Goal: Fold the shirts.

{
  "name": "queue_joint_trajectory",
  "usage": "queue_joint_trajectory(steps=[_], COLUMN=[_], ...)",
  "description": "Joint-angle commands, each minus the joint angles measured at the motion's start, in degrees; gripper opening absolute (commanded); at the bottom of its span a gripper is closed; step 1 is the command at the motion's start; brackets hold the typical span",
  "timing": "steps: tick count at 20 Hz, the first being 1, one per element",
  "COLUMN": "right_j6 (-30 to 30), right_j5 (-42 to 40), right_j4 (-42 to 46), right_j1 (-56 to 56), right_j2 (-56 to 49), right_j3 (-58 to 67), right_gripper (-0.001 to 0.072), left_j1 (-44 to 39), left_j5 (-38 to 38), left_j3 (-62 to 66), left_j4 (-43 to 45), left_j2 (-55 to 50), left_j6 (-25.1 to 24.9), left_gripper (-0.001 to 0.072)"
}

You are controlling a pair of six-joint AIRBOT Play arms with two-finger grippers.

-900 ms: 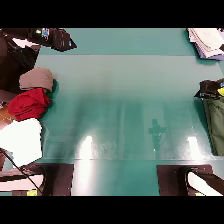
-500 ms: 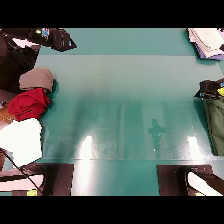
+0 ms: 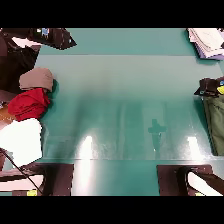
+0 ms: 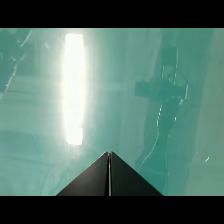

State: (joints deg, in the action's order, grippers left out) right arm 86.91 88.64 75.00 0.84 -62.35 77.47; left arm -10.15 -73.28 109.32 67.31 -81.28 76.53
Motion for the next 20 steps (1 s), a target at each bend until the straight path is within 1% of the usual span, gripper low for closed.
queue_joint_trajectory(steps=[1,2,3,4,7,9,11,15,16,19,20], right_j6=[0.02,0.02,0.02,0.02,0.02,0.04,0.04,0.07,0.07,0.07,0.07], right_j5=[-1.92,-2.27,-2.58,-2.89,-2.97,-3.02,-3.06,-2.97,-2.95,-2.97,-2.99], right_j4=[-0.07,-0.07,-0.09,-0.07,-0.07,-0.07,-0.07,-0.22,-0.46,-0.50,-0.50], right_j1=[0.04,0.04,0.07,0.07,0.07,0.07,0.07,0.11,0.09,0.11,0.11], right_j2=[0.02,0.04,0.02,0.04,0.04,0.02,0.04,0.04,0.04,0.04,0.04], right_j3=[-0.02,-0.02,-0.02,-0.02,-0.02,-0.02,-0.02,-0.02,-0.02,-0.02,-0.02], right_gripper=[0.0024,0.0024,0.0024,0.0024,0.0024,0.0024,0.0024,0.0024,0.0024,0.0024,0.0024], left_j1=[0.68,1.38,2.54,4.26,10.93,14.60,16.63,17.22,17.20,17.22,17.22], left_j5=[-0.26,-0.68,-0.74,-0.13,4.79,8.28,13.70,24.13,25.49,25.62,25.86], left_j3=[-1.14,-2.91,-5.51,-8.81,-19.45,-24.96,-28.33,-28.83,-28.83,-28.83,-28.83], left_j4=[24.46,30.91,35.19,37.59,38.12,38.12,37.94,37.46,36.65,35.54,35.52], left_j2=[-0.83,-1.18,-1.70,-2.16,-3.43,-4.15,-4.90,-8.11,-9.20,-11.72,-11.80], left_j6=[9.49,11.78,13.07,14.91,21.51,24.02,24.09,24.02,24.02,24.02,24.02], left_gripper=[0.0643,0.0659,0.0659,0.0658,0.0658,0.0658,0.0658,0.0658,0.0658,0.0656,0.0575])
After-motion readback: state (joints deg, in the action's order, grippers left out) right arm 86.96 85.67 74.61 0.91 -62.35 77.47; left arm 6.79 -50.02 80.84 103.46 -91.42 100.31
